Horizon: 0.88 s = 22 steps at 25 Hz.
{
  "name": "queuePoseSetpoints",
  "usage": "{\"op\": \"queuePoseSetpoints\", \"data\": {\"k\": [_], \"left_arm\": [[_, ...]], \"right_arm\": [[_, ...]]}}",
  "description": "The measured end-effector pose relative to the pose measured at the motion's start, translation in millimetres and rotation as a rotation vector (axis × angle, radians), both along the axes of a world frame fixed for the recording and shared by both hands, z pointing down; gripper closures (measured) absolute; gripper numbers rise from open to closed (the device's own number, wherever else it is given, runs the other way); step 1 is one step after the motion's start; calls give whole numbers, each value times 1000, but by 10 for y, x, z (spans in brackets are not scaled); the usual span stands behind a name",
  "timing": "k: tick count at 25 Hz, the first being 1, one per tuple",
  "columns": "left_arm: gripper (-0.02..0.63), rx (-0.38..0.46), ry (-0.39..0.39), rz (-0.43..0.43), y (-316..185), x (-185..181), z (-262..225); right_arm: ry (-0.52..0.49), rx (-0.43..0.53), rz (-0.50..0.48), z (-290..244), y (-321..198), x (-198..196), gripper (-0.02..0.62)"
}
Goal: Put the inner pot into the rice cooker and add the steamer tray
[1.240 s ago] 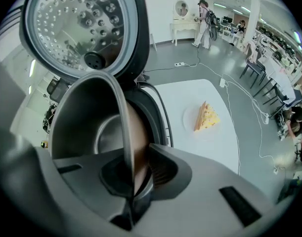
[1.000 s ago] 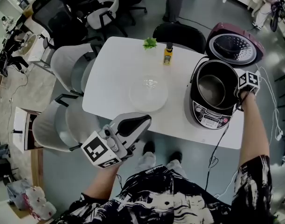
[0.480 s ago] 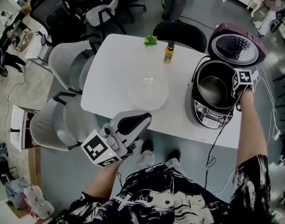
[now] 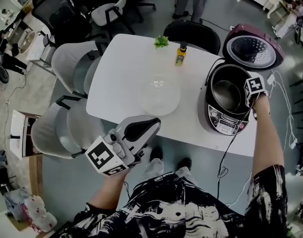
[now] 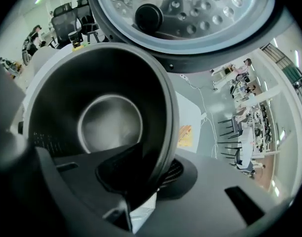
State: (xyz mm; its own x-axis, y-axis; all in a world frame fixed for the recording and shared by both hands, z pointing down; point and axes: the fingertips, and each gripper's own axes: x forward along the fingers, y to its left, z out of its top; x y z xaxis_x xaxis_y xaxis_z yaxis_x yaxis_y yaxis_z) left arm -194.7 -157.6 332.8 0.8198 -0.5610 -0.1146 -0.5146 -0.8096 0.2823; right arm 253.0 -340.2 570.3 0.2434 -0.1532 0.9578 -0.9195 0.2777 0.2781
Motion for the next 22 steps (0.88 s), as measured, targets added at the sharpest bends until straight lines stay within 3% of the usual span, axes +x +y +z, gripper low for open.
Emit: {"op": "queuePoseSetpoints", "data": {"k": [22], "left_arm": [[601, 14, 7, 37, 32, 166, -59]], "right_arm": [[-169, 21, 103, -134, 79, -17, 495]]}}
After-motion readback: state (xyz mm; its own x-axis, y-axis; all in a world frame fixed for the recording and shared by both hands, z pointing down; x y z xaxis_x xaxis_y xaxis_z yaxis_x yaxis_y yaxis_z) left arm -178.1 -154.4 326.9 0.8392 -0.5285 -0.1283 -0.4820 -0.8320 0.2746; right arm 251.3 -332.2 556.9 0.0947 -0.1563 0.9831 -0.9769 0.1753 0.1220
